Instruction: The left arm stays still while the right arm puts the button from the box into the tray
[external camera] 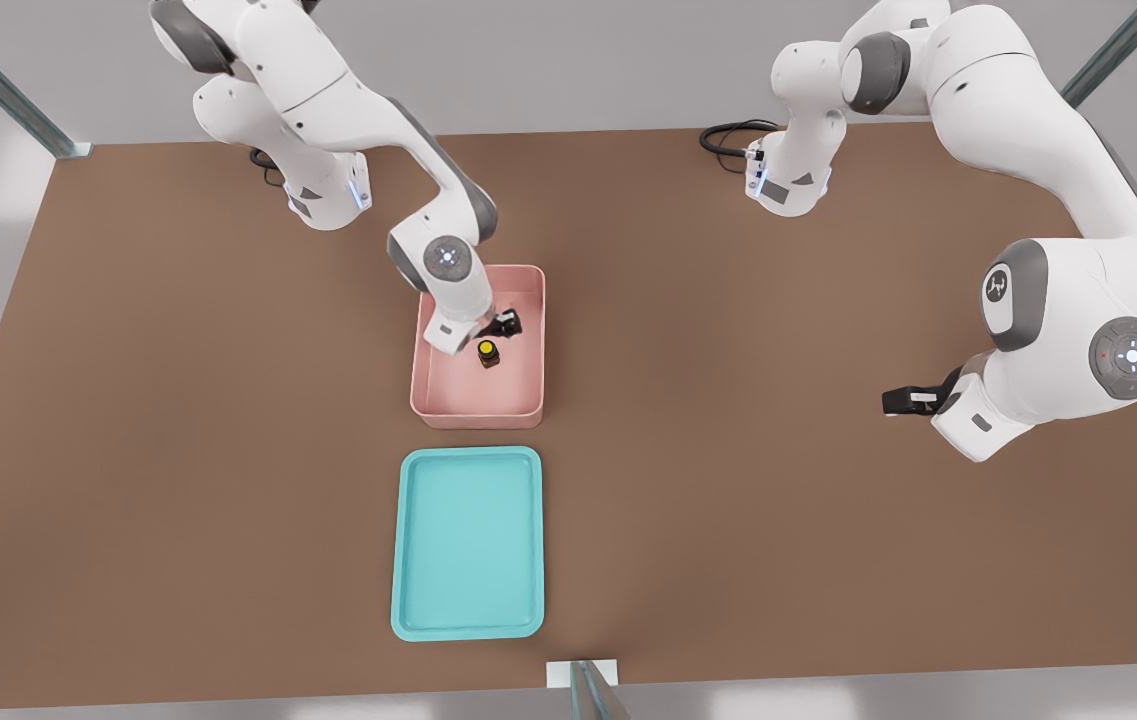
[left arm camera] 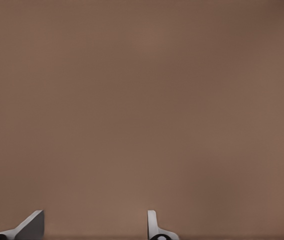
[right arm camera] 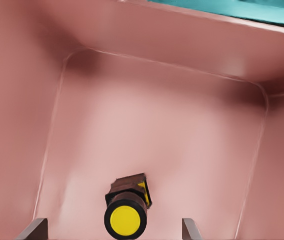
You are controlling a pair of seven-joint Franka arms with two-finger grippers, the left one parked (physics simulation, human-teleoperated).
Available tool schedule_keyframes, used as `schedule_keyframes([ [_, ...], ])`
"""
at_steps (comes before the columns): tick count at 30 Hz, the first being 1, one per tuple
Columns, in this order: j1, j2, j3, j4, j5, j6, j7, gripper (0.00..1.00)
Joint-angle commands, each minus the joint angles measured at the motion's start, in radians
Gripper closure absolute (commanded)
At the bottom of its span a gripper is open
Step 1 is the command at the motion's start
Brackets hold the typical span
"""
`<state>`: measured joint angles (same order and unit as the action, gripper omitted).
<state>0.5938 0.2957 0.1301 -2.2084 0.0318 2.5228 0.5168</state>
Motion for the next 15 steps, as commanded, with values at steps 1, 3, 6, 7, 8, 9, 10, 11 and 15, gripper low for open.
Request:
schedule_keyframes([
  [1, 0.001, 0.007, 0.0, -0.008, -0.004, 0.157, 0.121, 0.0],
  [3, 0.001, 0.023, 0.002, -0.02, -0.004, 0.198, 0.112, 0.0],
  [6, 0.001, 0.03, 0.002, -0.042, -0.009, 0.223, 0.084, 0.0],
  [7, 0.001, 0.034, 0.002, -0.042, -0.009, 0.225, 0.078, 0.0],
  [8, 0.001, 0.045, 0.003, -0.048, -0.009, 0.247, 0.077, 0.0],
  [9, 0.001, 0.053, 0.003, -0.056, -0.009, 0.271, 0.069, 0.0],
  [10, 0.001, 0.053, 0.003, -0.059, -0.01, 0.274, 0.058, 0.0],
  [11, 0.001, 0.053, 0.003, -0.071, -0.01, 0.275, 0.042, 0.0],
  [15, 0.001, 0.065, 0.002, -0.105, -0.009, 0.323, 0.011, 0.0],
])
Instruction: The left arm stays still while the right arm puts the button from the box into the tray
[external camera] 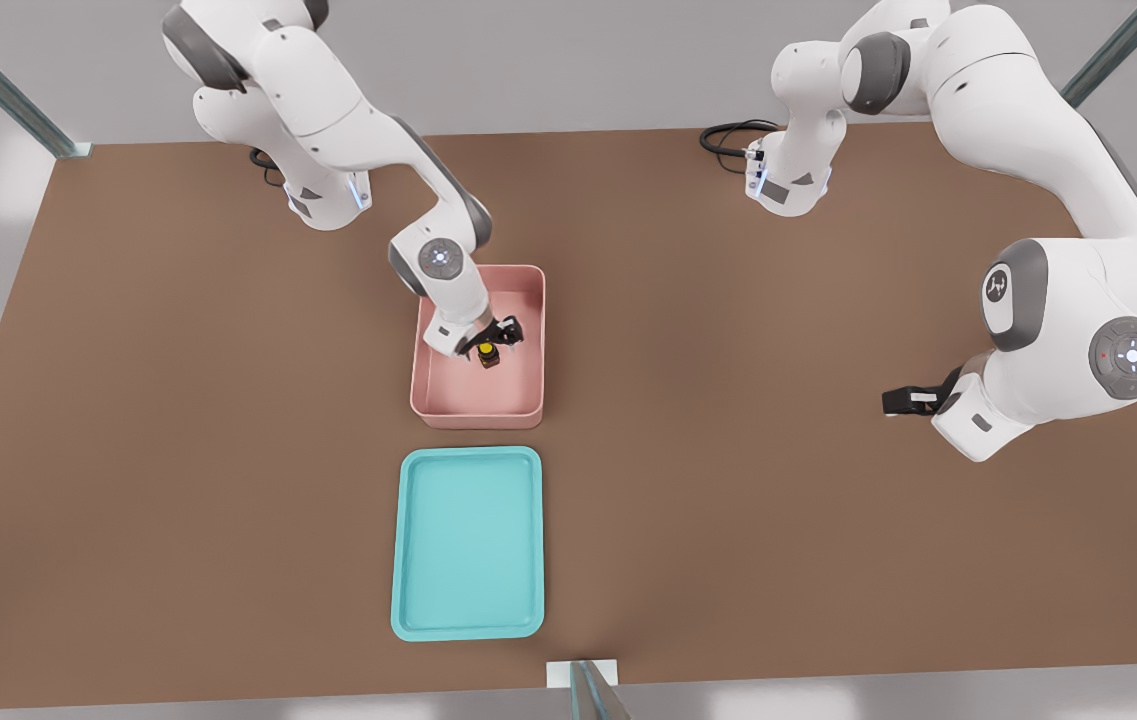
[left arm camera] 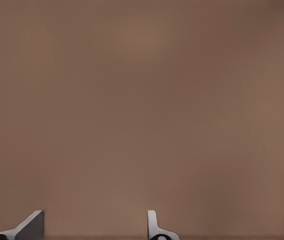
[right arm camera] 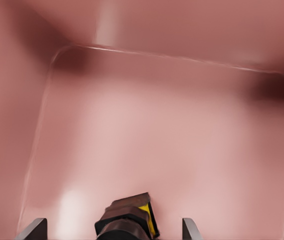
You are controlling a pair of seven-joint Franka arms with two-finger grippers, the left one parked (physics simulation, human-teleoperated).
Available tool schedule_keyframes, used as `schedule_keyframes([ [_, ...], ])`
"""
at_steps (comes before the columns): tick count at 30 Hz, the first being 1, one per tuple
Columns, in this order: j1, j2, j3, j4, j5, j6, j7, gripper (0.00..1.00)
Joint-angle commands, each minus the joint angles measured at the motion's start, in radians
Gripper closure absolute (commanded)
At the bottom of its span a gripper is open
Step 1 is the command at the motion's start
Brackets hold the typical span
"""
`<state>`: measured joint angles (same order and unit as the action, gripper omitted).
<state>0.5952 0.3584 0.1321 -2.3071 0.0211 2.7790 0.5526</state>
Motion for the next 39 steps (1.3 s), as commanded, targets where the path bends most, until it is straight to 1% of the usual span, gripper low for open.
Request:
schedule_keyframes([
  [1, 0.0, 0.005, 0.0, -0.006, 0.0, 0.067, -0.025, 0.0],
  [13, 0.0, 0.031, 0.006, -0.028, -0.001, 0.07, -0.031, 0.0],
  [14, 0.0, 0.033, 0.006, -0.028, -0.001, 0.082, -0.031, 0.04],
  [15, 0.0, 0.033, 0.006, -0.028, -0.001, 0.082, -0.03, 0.15],
  [16, 0.0, 0.033, 0.006, -0.028, -0.001, 0.082, -0.03, 0.24],
  [18, 0.0, 0.031, 0.006, -0.028, -0.001, 0.082, -0.025, 0.39],
  [20, 0.0, 0.028, 0.006, -0.026, -0.001, 0.074, -0.016, 0.49],
  [22, -0.002, 0.028, 0.004, -0.025, 0.0, 0.073, -0.01, 0.53],
  [26, -0.005, 0.02, 0.009, -0.014, 0.011, 0.057, 0.012, 0.54],
  [29, -0.008, -0.018, 0.012, 0.055, 0.034, -0.108, 0.009, 0.55],
  [31, -0.015, -0.049, 0.004, 0.144, 0.034, -0.289, -0.036, 0.55],
  [32, -0.017, -0.059, -0.017, 0.218, 0.036, -0.423, -0.079, 0.55],
  [34, -0.021, -0.075, -0.06, 0.294, 0.036, -0.558, -0.163, 0.55],
  [35, -0.021, -0.069, -0.071, 0.377, 0.036, -0.634, -0.189, 0.55],
  [36, -0.021, -0.047, -0.08, 0.46, 0.036, -0.673, -0.207, 0.55],
  [38, -0.021, 0.0, -0.131, 0.551, 0.037, -0.676, -0.253, 0.55],
  [39, -0.023, 0.045, -0.16, 0.615, 0.039, -0.684, -0.275, 0.55],
])
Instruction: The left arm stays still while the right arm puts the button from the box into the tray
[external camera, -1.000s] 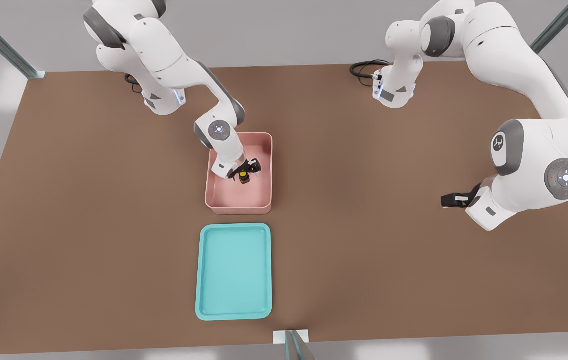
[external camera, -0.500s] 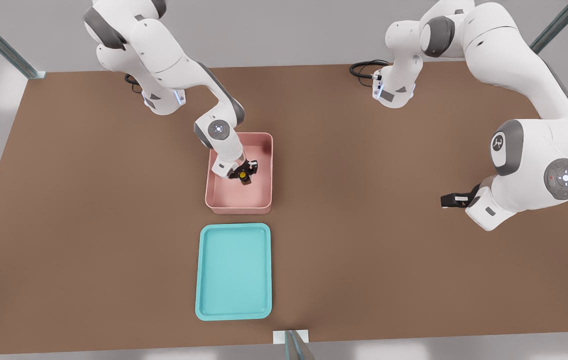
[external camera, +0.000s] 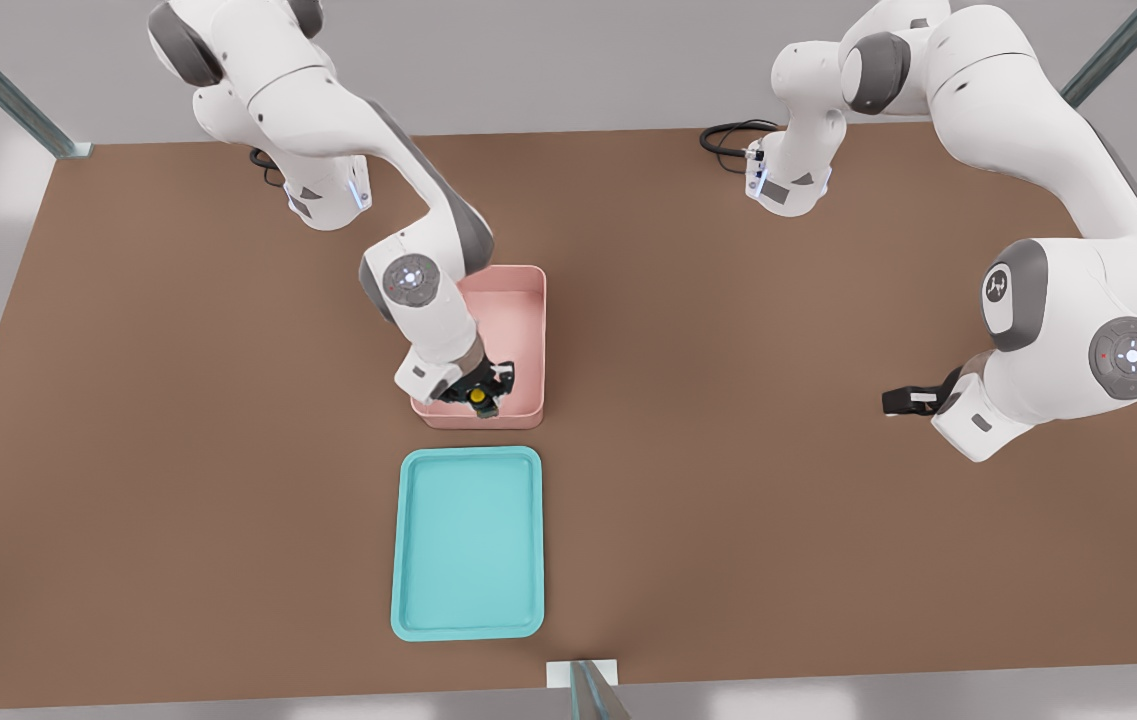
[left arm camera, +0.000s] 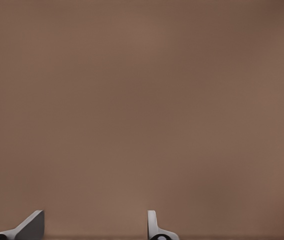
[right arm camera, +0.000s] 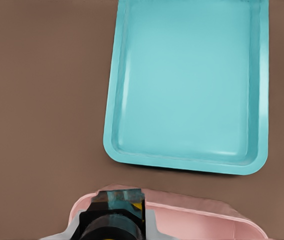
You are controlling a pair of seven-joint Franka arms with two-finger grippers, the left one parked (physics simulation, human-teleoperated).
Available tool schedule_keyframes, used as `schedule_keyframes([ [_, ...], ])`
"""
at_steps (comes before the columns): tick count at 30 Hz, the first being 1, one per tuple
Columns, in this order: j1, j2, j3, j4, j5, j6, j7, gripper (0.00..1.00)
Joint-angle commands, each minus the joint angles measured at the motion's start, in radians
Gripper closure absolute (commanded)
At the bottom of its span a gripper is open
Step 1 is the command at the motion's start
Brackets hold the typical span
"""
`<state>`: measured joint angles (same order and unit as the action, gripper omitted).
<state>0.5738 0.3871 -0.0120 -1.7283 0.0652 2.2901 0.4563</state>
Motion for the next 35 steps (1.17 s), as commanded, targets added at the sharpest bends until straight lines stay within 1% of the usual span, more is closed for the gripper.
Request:
schedule_keyframes([
  [1, -0.003, 0.068, -0.046, 0.102, 0.017, -0.195, -0.215, 0.55],
  [2, -0.003, 0.122, -0.092, 0.164, 0.074, -0.195, -0.294, 0.55],
  [3, -0.003, 0.168, -0.103, 0.22, 0.096, -0.195, -0.307, 0.55],
  [4, -0.018, 0.225, -0.103, 0.308, 0.119, -0.235, -0.306, 0.55],
  [6, -0.054, 0.323, -0.103, 0.429, 0.127, -0.232, -0.326, 0.55],
  [9, -0.08, 0.47, -0.094, 0.553, 0.145, -0.127, -0.352, 0.55],
  [11, -0.083, 0.526, -0.088, 0.579, 0.159, -0.046, -0.366, 0.56],
  [13, -0.097, 0.546, -0.089, 0.598, 0.171, -0.035, -0.398, 0.55],
  [14, -0.097, 0.546, -0.089, 0.598, 0.208, -0.034, -0.396, 0.0],
  [17, -0.097, 0.544, -0.095, 0.602, 0.215, -0.051, -0.395, 0.0],
  [18, -0.097, 0.527, -0.098, 0.642, 0.22, -0.17, -0.392, 0.0],
  [19, -0.094, 0.449, -0.118, 0.69, 0.211, -0.365, -0.398, 0.0],
  [20, -0.089, 0.331, -0.129, 0.691, 0.105, -0.497, -0.482, 0.0],
  [21, -0.097, 0.236, -0.121, 0.69, 0.019, -0.609, -0.527, 0.0],
  [22, -0.13, 0.122, -0.1, 0.671, -0.113, -0.733, -0.527, 0.0],
  [23, -0.218, -0.017, -0.059, 0.529, -0.113, -0.759, -0.522, 0.0],
  [24, -0.29, -0.137, -0.036, 0.409, -0.104, -0.756, -0.518, 0.0],
  [25, -0.351, -0.172, -0.037, 0.382, -0.099, -0.75, -0.53, 0.0],
  [26, -0.396, -0.284, -0.039, 0.205, -0.099, -0.594, -0.531, 0.0],
  [27, -0.391, -0.283, -0.055, 0.252, -0.104, -0.641, -0.527, 0.0],
  [28, -0.397, -0.277, -0.048, 0.335, -0.107, -0.778, -0.516, 0.0],
  [29, -0.399, -0.277, -0.065, 0.335, -0.101, -0.798, -0.505, 0.0],
  [35, -0.397, -0.264, -0.077, 0.342, -0.099, -0.778, -0.507, 0.0],
])
